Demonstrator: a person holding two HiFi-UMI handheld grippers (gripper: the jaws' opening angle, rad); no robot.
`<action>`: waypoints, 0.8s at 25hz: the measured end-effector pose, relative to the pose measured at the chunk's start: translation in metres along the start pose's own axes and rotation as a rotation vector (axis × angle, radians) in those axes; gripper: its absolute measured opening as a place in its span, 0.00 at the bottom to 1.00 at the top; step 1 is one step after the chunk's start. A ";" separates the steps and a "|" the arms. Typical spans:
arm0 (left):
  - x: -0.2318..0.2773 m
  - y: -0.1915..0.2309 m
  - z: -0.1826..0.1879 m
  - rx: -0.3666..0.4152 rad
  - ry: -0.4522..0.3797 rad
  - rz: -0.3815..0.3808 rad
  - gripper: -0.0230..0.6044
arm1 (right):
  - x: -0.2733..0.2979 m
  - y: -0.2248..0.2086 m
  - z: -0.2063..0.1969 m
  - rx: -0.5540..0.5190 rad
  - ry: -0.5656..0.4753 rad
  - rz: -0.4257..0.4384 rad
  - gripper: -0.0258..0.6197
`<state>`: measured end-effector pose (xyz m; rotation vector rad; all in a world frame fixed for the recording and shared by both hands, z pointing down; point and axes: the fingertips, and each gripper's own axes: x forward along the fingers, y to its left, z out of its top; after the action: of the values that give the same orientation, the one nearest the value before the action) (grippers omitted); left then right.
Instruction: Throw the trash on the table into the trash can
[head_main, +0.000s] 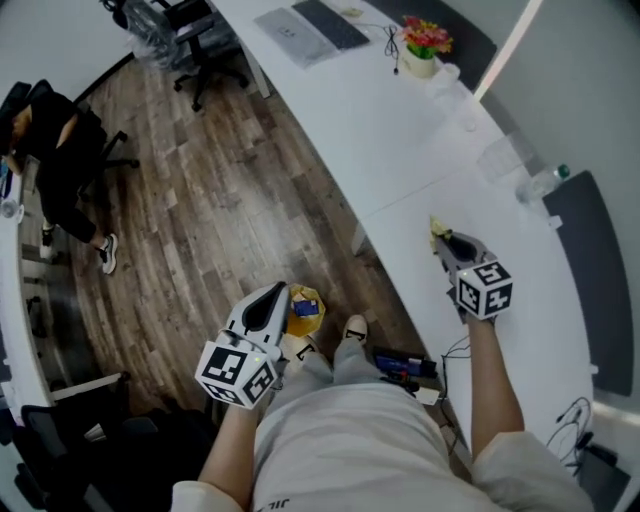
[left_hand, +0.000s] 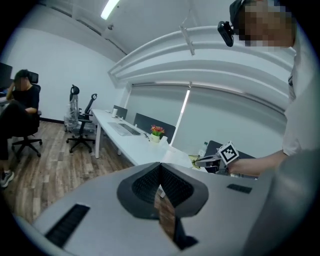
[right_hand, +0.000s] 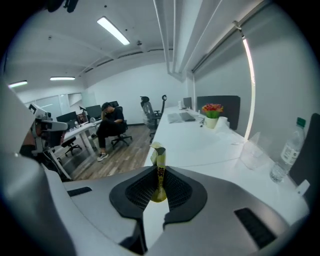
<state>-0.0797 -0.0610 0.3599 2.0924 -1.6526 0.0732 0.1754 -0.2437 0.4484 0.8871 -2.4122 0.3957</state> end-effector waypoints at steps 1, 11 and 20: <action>-0.011 0.008 0.001 -0.004 -0.010 0.023 0.04 | 0.006 0.018 0.005 -0.011 -0.005 0.030 0.13; -0.104 0.079 -0.004 -0.053 -0.090 0.223 0.04 | 0.067 0.186 0.022 -0.119 0.024 0.326 0.13; -0.170 0.112 -0.023 -0.085 -0.117 0.307 0.04 | 0.074 0.303 0.055 -0.193 -0.020 0.515 0.13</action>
<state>-0.2246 0.0837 0.3615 1.7959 -2.0000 -0.0211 -0.0948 -0.0814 0.4197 0.1781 -2.6253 0.3299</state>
